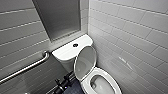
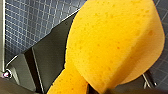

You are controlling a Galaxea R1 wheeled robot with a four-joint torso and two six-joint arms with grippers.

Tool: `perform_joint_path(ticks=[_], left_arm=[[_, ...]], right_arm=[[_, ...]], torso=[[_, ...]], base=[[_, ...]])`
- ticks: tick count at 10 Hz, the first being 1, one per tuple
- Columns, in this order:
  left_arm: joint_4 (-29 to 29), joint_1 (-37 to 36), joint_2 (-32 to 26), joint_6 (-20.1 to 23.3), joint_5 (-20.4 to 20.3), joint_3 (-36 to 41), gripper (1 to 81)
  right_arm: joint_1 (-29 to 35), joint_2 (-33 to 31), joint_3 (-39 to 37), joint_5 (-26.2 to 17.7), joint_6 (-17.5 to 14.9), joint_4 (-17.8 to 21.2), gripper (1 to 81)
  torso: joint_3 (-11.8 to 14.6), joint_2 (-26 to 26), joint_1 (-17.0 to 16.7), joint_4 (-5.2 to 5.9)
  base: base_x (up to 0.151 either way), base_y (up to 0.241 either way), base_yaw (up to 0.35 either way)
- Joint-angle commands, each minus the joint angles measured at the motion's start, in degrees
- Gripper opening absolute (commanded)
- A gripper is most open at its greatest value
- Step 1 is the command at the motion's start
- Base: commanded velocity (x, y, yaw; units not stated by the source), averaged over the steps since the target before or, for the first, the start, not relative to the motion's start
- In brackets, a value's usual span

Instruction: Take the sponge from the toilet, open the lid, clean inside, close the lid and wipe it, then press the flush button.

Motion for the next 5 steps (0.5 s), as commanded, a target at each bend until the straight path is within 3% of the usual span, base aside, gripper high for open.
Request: perform_joint_path(ticks=[1,2,5], left_arm=[[12.02,-5.59,-2.17,-0.34,2.05,2.02,81.1],[23.31,-5.51,-2.69,-1.56,8.16,1.85,81.1],[45.76,-3.15,-8.38,-2.71,23.48,5.16,81.1]], right_arm=[[-0.20,-2.16,1.06,-3.65,0.07,-1.06,1.0],[-0.29,-2.25,0.89,-3.73,0.07,-1.06,1.0],[-0.37,-2.51,1.41,-3.73,-0.11,-1.15,1.0]], torso=[[0.00,0.00,0.00,0.00],[0.00,0.00,0.00,0.00],[0.00,0.00,0.00,0.00]], base=[[0.000,0.000,0.000],[0.000,0.000,0.000],[0.000,0.000,0.000]])
